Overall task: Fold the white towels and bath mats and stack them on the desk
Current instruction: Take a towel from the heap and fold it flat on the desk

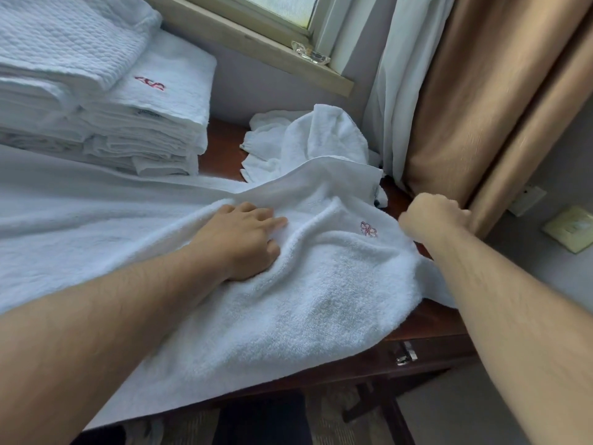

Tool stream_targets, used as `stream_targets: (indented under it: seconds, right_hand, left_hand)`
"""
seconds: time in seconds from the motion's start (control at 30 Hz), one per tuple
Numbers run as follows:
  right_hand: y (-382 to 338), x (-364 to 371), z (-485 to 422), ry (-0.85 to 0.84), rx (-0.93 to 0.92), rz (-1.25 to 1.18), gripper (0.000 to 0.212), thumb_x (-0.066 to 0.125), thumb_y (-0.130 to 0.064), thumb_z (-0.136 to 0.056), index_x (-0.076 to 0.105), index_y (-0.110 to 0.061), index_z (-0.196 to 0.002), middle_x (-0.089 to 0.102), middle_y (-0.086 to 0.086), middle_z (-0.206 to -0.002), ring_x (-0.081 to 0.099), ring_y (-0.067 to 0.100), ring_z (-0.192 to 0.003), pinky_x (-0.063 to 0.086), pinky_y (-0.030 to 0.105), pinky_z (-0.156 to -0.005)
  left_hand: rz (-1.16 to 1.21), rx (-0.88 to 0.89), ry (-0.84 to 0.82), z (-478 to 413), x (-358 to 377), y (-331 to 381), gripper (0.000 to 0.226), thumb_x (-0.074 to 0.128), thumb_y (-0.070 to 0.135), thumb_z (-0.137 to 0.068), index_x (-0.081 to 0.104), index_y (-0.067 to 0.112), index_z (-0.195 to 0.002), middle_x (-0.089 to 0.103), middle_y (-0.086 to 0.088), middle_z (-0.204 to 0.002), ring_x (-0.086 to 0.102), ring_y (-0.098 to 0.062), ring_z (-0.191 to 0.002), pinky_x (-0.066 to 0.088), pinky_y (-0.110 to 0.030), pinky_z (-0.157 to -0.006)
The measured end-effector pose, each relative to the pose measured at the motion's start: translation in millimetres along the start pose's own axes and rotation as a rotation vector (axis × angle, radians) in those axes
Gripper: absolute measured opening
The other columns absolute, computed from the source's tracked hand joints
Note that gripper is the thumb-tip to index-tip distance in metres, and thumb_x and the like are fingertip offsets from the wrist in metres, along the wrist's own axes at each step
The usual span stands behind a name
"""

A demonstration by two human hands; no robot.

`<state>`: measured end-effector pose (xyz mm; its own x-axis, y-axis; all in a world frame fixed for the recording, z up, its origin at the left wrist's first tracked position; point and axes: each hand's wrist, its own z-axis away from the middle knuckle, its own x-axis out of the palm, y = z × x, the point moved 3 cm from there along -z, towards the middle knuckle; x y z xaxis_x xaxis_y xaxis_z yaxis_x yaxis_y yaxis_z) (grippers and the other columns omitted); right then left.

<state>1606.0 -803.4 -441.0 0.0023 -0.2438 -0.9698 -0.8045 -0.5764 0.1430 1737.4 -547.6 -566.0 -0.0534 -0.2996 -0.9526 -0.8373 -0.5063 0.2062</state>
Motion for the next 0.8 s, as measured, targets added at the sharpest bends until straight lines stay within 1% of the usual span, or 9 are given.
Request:
stream_targets:
  seconds: [0.07, 0.13, 0.2, 0.3, 0.37, 0.47, 0.57, 0.7, 0.8]
  right_hand:
    - [-16, 19, -8, -0.081, -0.146, -0.161, 0.026, 0.051, -0.037, -0.093, 0.068, -0.017, -0.09, 0.07, 0.009, -0.099, 0.064, 0.031, -0.091, 0.05, 0.034, -0.077]
    - [-44, 37, -9, -0.25, -0.318, -0.28, 0.036, 0.054, -0.048, -0.094, 0.066, -0.02, -0.075, 0.069, -0.001, -0.077, 0.063, 0.022, -0.076, 0.045, 0.033, -0.065]
    - [-57, 49, -9, -0.329, -0.375, -0.317, 0.037, 0.052, -0.06, -0.095, 0.061, -0.027, -0.081, 0.062, -0.009, -0.08, 0.059, 0.015, -0.083, 0.041, 0.031, -0.07]
    - [-55, 64, -14, -0.345, -0.318, -0.336, 0.048, 0.045, -0.073, -0.092, 0.055, -0.026, -0.098, 0.059, -0.006, -0.094, 0.057, 0.018, -0.094, 0.045, 0.036, -0.081]
    - [-52, 68, -12, -0.285, -0.309, -0.319, 0.053, 0.041, -0.077, -0.09, 0.052, -0.028, -0.104, 0.056, -0.01, -0.095, 0.055, 0.012, -0.086, 0.039, 0.029, -0.067]
    - [-48, 74, -6, -0.161, -0.302, -0.332, 0.049, 0.039, -0.076, -0.091, 0.053, -0.03, -0.091, 0.053, -0.013, -0.084, 0.048, 0.002, -0.073, 0.028, 0.026, -0.056]
    - [-49, 69, -8, -0.077, -0.246, -0.429, 0.053, 0.037, -0.066, -0.097, 0.055, -0.021, -0.075, 0.058, -0.001, -0.078, 0.054, 0.016, -0.072, 0.032, 0.032, -0.056]
    - [-61, 50, -27, 0.057, -0.155, -0.67, 0.06, 0.038, -0.05, -0.101, 0.064, -0.001, -0.079, 0.066, 0.012, -0.079, 0.058, 0.029, -0.075, 0.042, 0.034, -0.062]
    - [-76, 45, -43, 0.135, -0.192, -0.781, 0.055, 0.042, -0.048, -0.1, 0.057, -0.003, -0.071, 0.06, 0.011, -0.07, 0.054, 0.023, -0.065, 0.042, 0.039, -0.062]
  left_hand:
    - [0.007, -0.002, -0.03, 0, 0, 0, 0.08, 0.004, 0.066, -0.078, 0.034, 0.044, -0.148, 0.038, 0.008, -0.156, 0.031, -0.017, -0.142, 0.022, -0.04, -0.113]
    - [0.034, -0.011, -0.067, -1, 0, 0, 0.088, -0.001, 0.078, -0.075, 0.033, 0.045, -0.15, 0.033, 0.007, -0.16, 0.025, -0.018, -0.147, 0.018, -0.04, -0.116]
    - [0.03, -0.008, -0.087, -3, 0, -2, 0.093, -0.001, 0.087, -0.072, 0.032, 0.046, -0.15, 0.029, 0.007, -0.161, 0.021, -0.018, -0.149, 0.015, -0.04, -0.118]
    - [-0.028, -0.012, -0.124, -6, -1, -8, 0.098, 0.003, 0.089, -0.07, 0.025, 0.044, -0.154, 0.021, 0.008, -0.165, 0.016, -0.016, -0.152, 0.014, -0.04, -0.12]
    - [-0.008, -0.032, -0.104, -9, -4, -14, 0.093, 0.011, 0.086, -0.074, 0.029, 0.042, -0.153, 0.024, 0.011, -0.164, 0.02, -0.014, -0.15, 0.016, -0.04, -0.12]
    - [0.129, -0.069, 0.024, -11, -11, -19, 0.064, 0.025, 0.069, -0.092, 0.052, 0.036, -0.139, 0.05, 0.01, -0.147, 0.041, -0.017, -0.135, 0.032, -0.041, -0.112]
    - [0.22, -0.116, 0.183, -7, -17, -20, 0.037, 0.045, 0.045, -0.098, 0.06, 0.031, -0.128, 0.062, 0.003, -0.129, 0.049, -0.022, -0.12, 0.04, -0.039, -0.101]
    - [0.273, -0.212, 0.281, -19, -28, -18, 0.038, 0.06, 0.033, -0.089, 0.06, 0.028, -0.127, 0.063, 0.005, -0.118, 0.049, -0.022, -0.114, 0.042, -0.039, -0.094]
    - [0.161, -0.279, 0.404, -32, -34, -18, 0.039, 0.062, 0.042, -0.088, 0.06, 0.03, -0.126, 0.06, 0.003, -0.117, 0.048, -0.024, -0.111, 0.036, -0.041, -0.09]
